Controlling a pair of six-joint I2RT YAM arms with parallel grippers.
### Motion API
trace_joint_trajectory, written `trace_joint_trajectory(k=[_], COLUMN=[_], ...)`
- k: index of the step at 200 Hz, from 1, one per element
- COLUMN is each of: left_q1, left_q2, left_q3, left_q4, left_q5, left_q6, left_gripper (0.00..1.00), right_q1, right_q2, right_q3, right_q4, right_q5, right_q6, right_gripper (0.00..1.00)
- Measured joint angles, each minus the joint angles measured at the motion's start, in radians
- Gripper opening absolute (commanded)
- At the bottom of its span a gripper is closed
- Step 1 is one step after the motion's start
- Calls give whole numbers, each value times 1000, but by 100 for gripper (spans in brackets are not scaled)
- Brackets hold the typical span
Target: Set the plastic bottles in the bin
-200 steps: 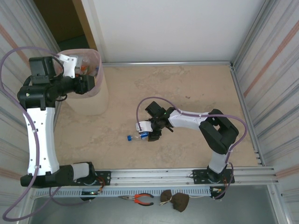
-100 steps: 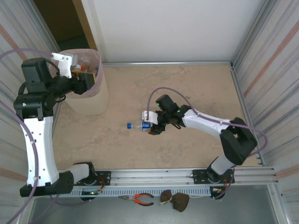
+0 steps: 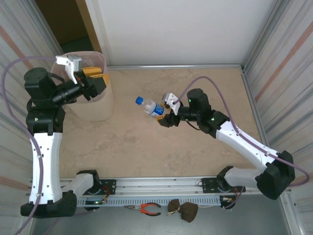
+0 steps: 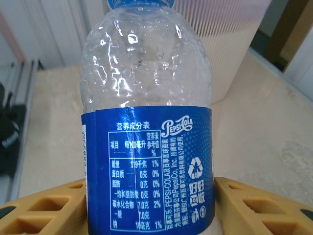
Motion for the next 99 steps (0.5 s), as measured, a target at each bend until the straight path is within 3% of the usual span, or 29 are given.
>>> trace_joint_trajectory(k=[99], left_q1=[-355], left_q2=[100], left_q3=[-20], left_q4=[311], left_q5=[56], left_q6=[-11], left_gripper=[86], right_q1=[-9], right_q2=[-138], right_q3=[87], right_q4=[250], right_q5=[-11], right_q6=[446], right_gripper=[50])
